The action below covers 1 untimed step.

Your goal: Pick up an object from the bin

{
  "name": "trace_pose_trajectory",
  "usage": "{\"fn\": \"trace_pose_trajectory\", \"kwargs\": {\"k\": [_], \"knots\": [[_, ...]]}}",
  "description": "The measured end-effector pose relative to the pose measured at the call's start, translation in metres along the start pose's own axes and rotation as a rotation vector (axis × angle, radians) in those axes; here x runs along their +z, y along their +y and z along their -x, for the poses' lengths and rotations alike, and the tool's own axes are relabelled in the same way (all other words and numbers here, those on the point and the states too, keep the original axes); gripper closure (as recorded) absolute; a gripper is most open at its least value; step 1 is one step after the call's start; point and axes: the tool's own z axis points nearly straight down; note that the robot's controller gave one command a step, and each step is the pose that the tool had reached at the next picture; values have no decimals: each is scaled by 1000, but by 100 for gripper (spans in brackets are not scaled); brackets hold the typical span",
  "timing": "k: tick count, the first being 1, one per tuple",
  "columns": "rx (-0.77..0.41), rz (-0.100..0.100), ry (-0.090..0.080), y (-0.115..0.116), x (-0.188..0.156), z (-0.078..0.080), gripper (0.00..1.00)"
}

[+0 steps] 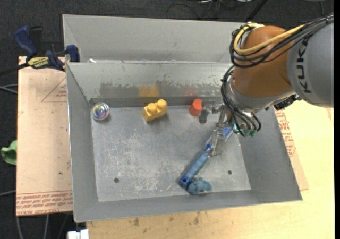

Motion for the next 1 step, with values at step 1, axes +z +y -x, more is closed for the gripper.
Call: {"fn": "trace_pose_trajectory", "kwargs": {"k": [1], "knots": [[17, 0, -1, -41, 125, 9, 0]]}}
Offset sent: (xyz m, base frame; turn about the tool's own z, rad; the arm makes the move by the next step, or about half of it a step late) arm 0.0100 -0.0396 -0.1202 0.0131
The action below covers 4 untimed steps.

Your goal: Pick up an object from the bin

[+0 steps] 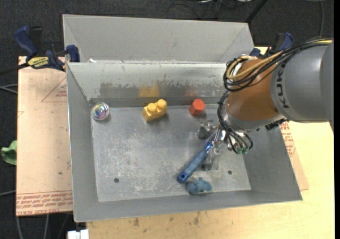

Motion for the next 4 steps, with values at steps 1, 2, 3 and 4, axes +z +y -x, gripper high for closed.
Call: {"fn": "trace_pose_trajectory", "kwargs": {"k": [1, 2, 3, 4], "knots": [[-440, -4, -15, -8, -96, 10, 0], [-465, 1, -2, -28, -1, 24, 0], [-528, -5, -14, -46, -119, -7, 0], [-379, 2, -2, -60, -10, 19, 0]]}}
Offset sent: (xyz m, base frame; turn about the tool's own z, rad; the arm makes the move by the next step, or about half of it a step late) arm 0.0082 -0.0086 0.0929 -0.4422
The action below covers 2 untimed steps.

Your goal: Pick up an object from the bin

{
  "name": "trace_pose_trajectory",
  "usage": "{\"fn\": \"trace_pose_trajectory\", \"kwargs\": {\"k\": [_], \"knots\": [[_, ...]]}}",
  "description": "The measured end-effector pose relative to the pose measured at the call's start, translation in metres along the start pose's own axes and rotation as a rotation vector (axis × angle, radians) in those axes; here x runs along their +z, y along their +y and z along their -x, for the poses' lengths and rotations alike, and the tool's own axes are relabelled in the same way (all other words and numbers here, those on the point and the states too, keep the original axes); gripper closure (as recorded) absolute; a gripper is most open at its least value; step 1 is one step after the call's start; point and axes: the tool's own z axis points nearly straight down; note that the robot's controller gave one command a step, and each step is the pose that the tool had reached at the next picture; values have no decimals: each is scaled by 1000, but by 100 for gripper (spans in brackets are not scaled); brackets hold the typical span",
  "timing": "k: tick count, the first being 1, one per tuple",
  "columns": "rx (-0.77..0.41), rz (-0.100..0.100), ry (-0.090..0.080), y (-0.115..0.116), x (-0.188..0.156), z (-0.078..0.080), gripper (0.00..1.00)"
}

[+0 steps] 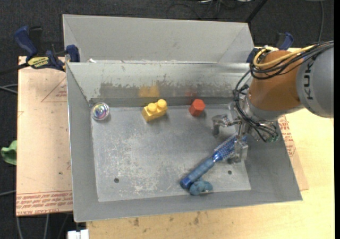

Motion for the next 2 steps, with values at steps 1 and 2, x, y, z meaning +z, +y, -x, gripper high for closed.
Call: {"fn": "trace_pose_trajectory", "kwargs": {"k": [1, 2], "knots": [[0, -2, -4, -1, -3, 1, 100], [-48, -5, -15, 88, -137, 51, 100]]}}
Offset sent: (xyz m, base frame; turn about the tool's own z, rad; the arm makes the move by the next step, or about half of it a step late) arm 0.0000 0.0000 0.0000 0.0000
